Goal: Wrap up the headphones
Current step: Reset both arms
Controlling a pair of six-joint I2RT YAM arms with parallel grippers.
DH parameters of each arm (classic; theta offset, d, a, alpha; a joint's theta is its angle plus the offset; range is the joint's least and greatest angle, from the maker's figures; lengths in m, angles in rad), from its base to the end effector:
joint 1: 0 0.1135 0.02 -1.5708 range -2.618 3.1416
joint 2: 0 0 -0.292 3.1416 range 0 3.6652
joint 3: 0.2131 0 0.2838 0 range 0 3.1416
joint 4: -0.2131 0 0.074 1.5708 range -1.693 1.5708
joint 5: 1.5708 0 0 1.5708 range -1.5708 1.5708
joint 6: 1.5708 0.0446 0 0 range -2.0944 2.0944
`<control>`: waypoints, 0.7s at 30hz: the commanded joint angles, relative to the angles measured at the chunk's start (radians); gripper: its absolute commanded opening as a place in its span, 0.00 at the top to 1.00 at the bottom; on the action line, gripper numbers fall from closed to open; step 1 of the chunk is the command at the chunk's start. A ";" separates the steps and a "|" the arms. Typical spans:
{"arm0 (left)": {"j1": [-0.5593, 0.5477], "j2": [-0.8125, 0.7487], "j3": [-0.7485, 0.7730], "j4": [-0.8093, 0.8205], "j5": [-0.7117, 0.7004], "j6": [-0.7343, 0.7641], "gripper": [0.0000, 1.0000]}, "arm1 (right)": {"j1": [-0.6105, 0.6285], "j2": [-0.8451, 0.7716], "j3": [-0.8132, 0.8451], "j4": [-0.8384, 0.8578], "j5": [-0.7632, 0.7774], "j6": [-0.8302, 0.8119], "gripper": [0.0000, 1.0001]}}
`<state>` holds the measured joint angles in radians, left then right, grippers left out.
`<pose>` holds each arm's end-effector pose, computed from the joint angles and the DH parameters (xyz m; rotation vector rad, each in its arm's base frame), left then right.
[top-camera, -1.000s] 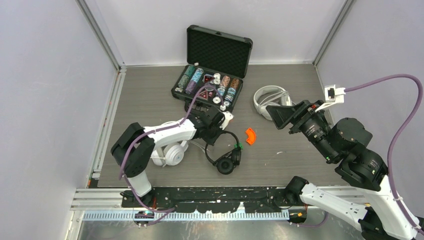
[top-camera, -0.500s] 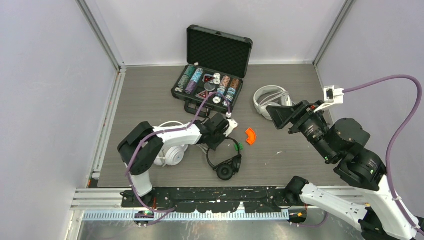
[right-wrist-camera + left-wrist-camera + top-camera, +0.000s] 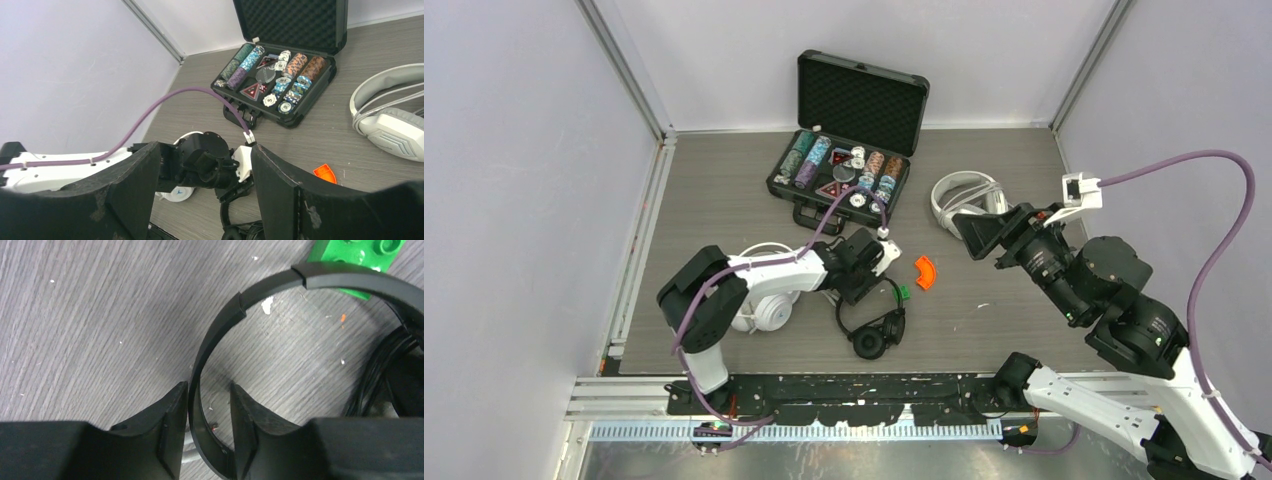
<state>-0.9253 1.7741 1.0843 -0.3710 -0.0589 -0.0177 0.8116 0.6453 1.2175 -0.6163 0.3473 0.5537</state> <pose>0.2361 -0.3091 0.1658 1.1437 2.3912 -0.2443 0.0821 0.0644 0.4847 0.0623 1.6668 0.7691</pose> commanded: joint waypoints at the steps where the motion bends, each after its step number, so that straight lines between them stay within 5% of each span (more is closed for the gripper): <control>1: -0.007 -0.103 0.078 -0.048 0.009 -0.023 0.57 | 0.000 0.000 -0.033 0.041 0.004 -0.005 0.29; 11: -0.003 -0.288 0.283 -0.184 -0.102 -0.137 0.23 | -0.001 0.090 -0.137 -0.093 0.057 0.111 0.19; 13: 0.003 -0.319 0.342 -0.239 -0.180 -0.185 0.03 | 0.000 0.116 -0.136 -0.131 0.093 0.137 0.19; 21: 0.042 -0.547 0.383 -0.305 -0.258 -0.272 0.00 | 0.000 0.127 -0.122 -0.156 0.184 0.162 0.17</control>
<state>-0.8963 1.3525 1.4586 -0.6140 -0.2432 -0.2321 0.8116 0.8097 1.0775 -0.7921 0.4423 0.6868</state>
